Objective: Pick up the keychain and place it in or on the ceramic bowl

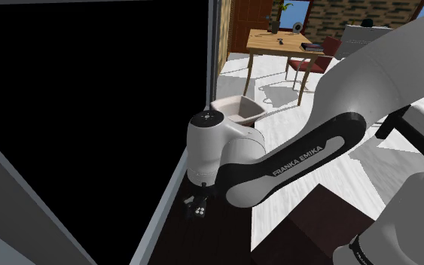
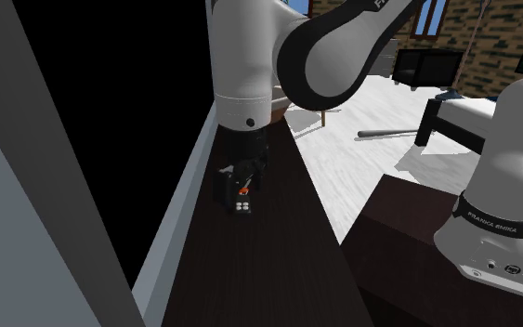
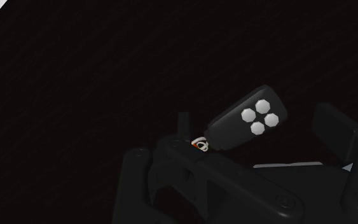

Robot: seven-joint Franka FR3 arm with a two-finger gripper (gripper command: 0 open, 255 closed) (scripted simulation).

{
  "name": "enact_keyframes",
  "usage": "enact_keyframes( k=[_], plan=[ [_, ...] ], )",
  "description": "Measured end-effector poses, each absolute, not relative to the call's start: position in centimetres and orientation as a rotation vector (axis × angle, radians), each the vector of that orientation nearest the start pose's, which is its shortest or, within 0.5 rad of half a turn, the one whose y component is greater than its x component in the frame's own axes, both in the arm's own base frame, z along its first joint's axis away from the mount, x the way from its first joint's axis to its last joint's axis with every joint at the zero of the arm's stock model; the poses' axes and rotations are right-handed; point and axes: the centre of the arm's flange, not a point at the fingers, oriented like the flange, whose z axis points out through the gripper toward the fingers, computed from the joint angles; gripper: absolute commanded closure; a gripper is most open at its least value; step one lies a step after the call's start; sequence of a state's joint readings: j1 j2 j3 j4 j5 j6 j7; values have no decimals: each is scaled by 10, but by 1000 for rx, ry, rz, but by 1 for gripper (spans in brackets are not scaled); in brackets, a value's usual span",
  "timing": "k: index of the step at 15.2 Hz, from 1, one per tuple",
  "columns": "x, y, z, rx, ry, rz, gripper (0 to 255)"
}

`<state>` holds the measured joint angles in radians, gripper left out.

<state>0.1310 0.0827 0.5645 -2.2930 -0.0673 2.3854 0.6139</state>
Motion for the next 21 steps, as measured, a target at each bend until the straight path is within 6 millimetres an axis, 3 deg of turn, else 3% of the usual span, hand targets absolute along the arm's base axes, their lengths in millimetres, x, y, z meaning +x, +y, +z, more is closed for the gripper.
enact_keyframes(
  k=[1, 2, 12, 21],
  plan=[
    [402, 335, 322, -3123, -200, -32, 0],
    [402, 335, 322, -3123, -200, -32, 255],
    [402, 335, 322, -3123, -200, -32, 255],
    [402, 336, 364, -3123, -200, -32, 255]
  ],
)
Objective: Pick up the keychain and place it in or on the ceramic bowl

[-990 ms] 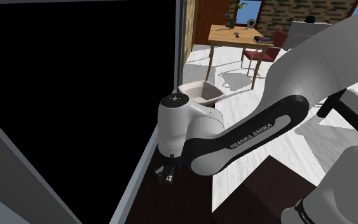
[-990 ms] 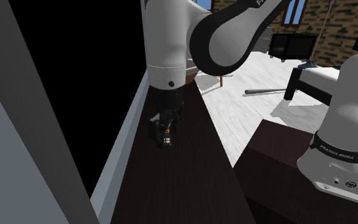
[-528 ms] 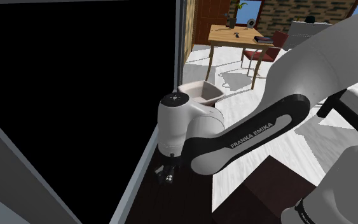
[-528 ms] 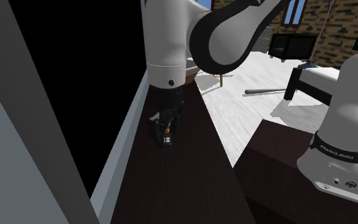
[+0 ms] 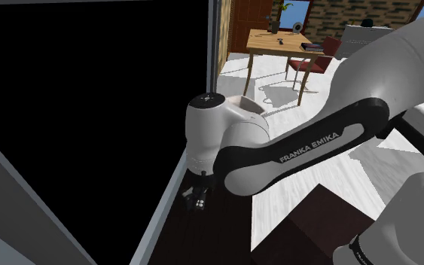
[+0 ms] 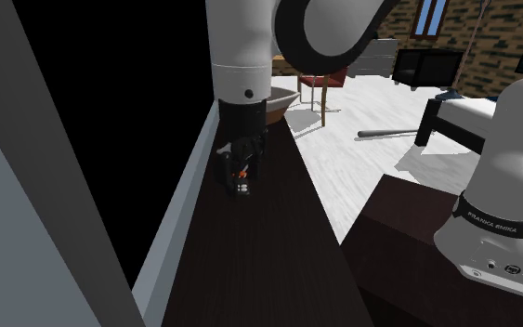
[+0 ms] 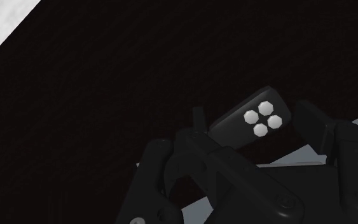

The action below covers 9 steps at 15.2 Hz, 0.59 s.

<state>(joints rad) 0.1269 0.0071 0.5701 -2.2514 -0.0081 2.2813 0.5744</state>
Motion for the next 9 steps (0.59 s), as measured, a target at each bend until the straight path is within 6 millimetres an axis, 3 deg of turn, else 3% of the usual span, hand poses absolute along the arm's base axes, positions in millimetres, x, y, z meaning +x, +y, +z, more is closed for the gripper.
enact_keyframes(
  k=[9],
  plan=[
    [402, 335, 411, -3123, -200, -32, 255]
  ],
)
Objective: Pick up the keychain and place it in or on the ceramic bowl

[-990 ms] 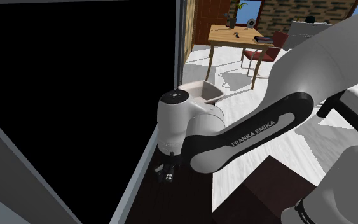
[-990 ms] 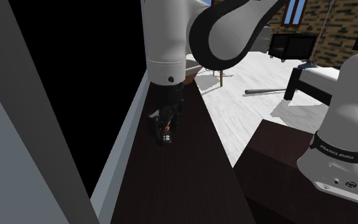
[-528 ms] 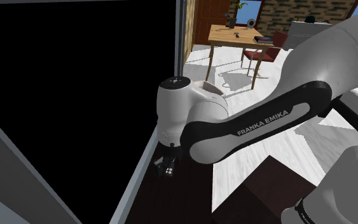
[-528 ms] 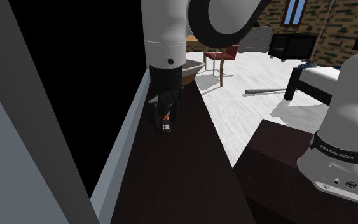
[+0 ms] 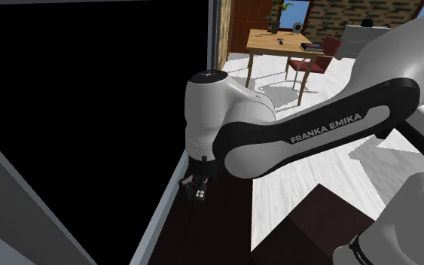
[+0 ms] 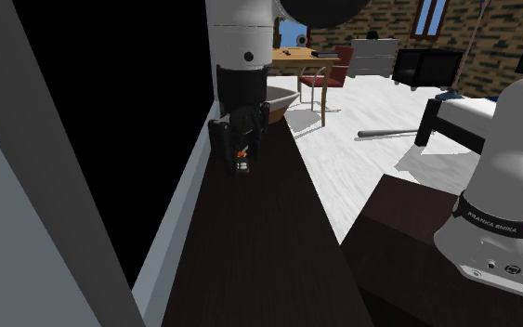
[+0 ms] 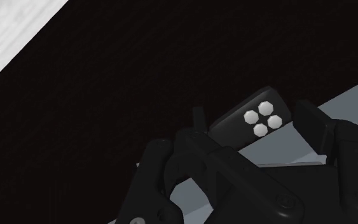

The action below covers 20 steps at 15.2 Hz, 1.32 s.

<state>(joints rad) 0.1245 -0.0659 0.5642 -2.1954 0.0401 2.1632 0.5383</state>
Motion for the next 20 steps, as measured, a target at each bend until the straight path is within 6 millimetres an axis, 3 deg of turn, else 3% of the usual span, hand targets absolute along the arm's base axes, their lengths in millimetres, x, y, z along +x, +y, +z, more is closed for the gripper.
enact_keyframes(
  k=[16, 20],
  plan=[
    [401, 334, 496, -3122, -200, -32, 255],
    [424, 301, 504, -3123, -198, -32, 255]
  ],
)
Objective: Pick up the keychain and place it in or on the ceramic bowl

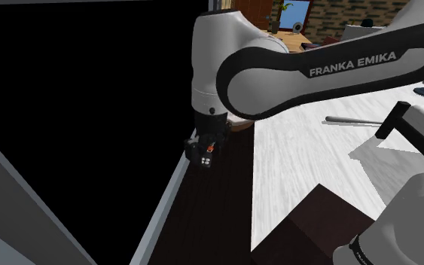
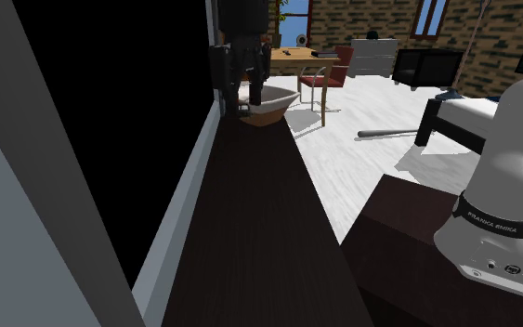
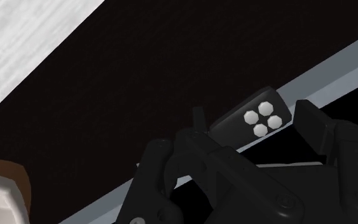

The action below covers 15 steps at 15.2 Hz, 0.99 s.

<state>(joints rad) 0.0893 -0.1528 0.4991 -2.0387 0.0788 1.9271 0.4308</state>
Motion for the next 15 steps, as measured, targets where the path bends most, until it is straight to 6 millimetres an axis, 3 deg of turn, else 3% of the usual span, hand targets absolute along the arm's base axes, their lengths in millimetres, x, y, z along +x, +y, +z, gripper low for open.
enact_keyframes(
  k=[15],
  plan=[
    [530, 137, 509, -3122, -199, -32, 255]
  ],
)
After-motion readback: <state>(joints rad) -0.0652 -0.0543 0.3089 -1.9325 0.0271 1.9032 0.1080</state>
